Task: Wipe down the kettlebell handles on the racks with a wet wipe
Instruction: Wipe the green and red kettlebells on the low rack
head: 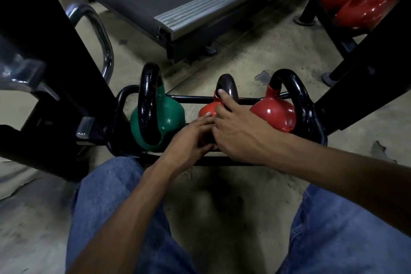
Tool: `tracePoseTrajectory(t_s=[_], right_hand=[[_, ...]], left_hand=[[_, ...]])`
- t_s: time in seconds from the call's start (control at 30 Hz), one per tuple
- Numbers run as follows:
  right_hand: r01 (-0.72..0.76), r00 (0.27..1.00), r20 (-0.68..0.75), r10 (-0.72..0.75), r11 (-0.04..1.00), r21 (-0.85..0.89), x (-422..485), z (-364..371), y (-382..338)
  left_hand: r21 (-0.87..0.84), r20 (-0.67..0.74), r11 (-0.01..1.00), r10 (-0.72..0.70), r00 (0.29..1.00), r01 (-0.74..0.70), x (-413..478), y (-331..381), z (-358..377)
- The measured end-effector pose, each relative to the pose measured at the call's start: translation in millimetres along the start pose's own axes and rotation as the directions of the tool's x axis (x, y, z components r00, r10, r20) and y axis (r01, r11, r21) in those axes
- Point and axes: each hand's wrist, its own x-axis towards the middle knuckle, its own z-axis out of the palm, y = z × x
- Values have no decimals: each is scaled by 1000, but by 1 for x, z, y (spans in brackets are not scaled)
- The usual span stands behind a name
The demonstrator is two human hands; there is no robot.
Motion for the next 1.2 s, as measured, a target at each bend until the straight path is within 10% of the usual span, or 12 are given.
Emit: tracePoseTrajectory(t_s=[0.17, 0.3, 0.43, 0.57, 0.73, 0.93, 1.2], right_hand=[[56, 947, -320, -26, 995, 84, -20, 13, 3], [-80, 848, -467, 252, 931, 357, -47, 35, -14], [-140, 619, -333, 711, 517, 844, -53, 40, -41], [-87, 380, 131, 916, -106, 991, -47, 38, -55], [40, 570, 427, 702, -543, 839, -32, 45, -39], [-26, 807, 329, 490, -528, 849, -29, 61, -9], [-77, 466, 286, 837, -283, 956, -39, 64, -71]], left_hand=[[0, 23, 1000, 4, 1000, -4, 0, -3, -1], [47, 61, 999, -9, 998, 6, 1, -4, -3], [72, 76, 997, -23, 997, 18, 0, -3, -4], [36, 77, 999, -31, 997, 28, -1, -2, -5], [37, 77, 998, -60, 995, 57, -1, 4, -5], [38, 48, 996, -77, 996, 75, -1, 10, -3], [171, 2, 983, -66, 998, 65, 1, 21, -4]])
